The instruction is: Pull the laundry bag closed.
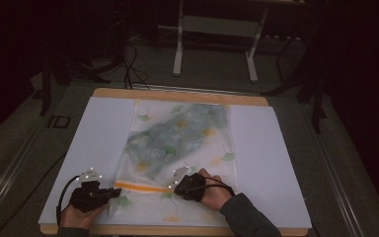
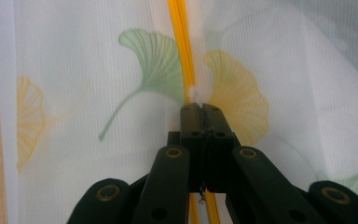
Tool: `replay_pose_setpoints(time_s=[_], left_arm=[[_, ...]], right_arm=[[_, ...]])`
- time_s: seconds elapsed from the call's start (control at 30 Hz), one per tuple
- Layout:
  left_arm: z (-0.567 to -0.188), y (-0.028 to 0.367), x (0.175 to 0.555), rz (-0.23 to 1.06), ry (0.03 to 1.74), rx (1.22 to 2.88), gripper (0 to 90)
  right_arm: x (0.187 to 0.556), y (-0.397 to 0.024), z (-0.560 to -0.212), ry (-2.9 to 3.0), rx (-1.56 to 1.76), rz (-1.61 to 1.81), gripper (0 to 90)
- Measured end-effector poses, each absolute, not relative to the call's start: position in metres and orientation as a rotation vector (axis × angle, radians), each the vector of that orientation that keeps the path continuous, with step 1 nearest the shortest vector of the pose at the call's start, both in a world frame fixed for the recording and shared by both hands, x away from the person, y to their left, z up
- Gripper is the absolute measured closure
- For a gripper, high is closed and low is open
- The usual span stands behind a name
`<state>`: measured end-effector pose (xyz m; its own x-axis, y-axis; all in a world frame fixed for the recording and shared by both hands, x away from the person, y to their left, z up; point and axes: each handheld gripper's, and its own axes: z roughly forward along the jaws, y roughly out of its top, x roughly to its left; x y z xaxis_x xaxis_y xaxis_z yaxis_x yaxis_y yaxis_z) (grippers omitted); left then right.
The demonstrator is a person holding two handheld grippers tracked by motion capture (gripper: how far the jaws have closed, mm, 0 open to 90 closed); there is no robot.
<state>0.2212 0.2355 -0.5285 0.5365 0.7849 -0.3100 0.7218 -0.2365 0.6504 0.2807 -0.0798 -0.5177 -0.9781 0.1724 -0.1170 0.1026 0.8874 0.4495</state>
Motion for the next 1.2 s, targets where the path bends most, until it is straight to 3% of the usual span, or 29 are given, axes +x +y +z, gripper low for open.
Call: replay_pose_setpoints(time_s=[1.2], left_arm=[[-0.528,0.234,0.221,0.100,1.211,1.998,88.0]], right_arm=[[0.283,-0.071,-0.515,2.906,0.161,0.594,90.0]])
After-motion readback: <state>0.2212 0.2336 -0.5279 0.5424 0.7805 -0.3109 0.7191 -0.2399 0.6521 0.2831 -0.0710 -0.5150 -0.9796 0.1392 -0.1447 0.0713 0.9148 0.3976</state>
